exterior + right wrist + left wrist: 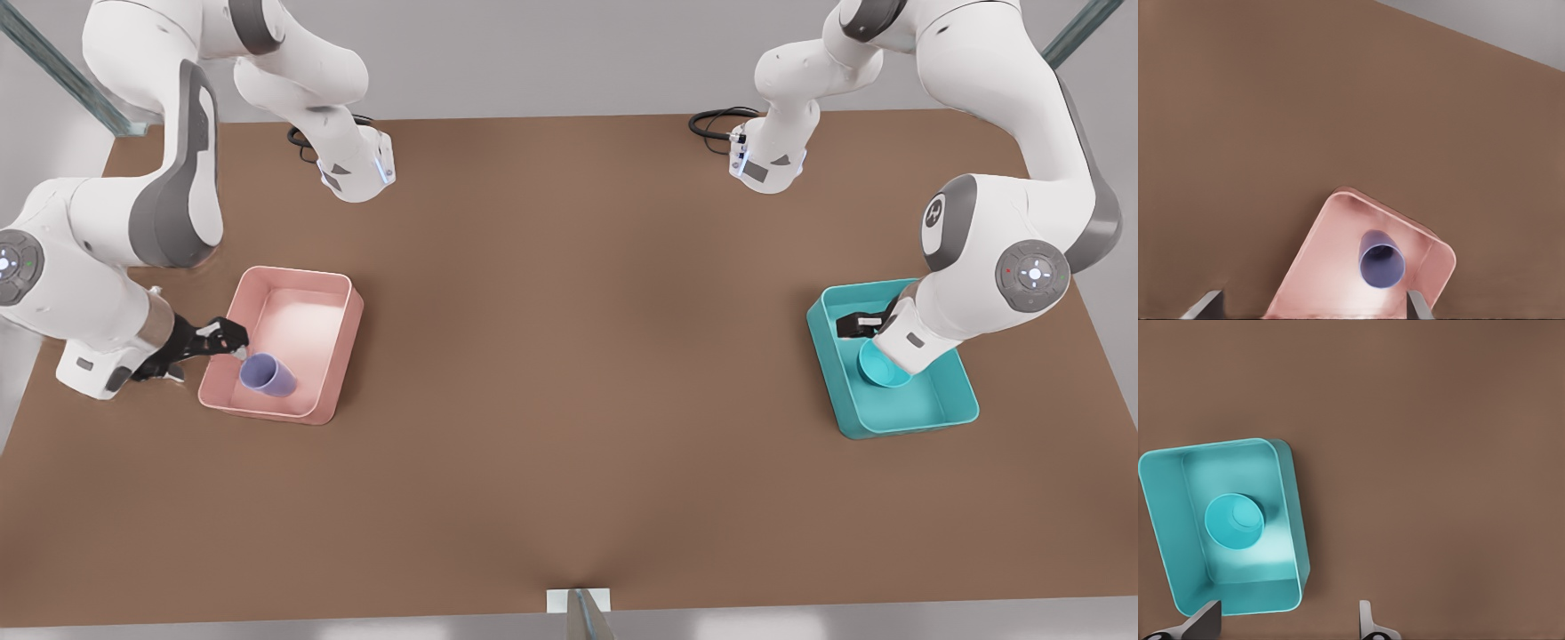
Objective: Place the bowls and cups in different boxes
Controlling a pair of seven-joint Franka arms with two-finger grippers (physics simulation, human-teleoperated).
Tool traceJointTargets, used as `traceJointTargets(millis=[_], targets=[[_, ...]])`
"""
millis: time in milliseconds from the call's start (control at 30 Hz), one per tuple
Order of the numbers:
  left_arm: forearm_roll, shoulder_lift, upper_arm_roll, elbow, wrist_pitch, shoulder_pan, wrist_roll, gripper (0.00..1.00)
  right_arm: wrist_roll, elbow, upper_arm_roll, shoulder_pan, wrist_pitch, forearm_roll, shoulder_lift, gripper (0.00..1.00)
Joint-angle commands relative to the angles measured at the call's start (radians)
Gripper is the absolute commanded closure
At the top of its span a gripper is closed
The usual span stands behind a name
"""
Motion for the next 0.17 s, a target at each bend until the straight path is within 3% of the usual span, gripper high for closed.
traceJointTargets(millis=[0,133], targets=[[0.001,-0.001,-0.001,0.000,-0.003,0.000,0.060,0.00,0.402,-0.054,0.011,-0.027,-0.243,-0.034,-0.079,0.00],[0.001,-0.001,-0.001,0.000,-0.003,0.000,0.060,0.00,0.425,-0.092,0.025,-0.033,-0.221,-0.031,-0.116,0.00]])
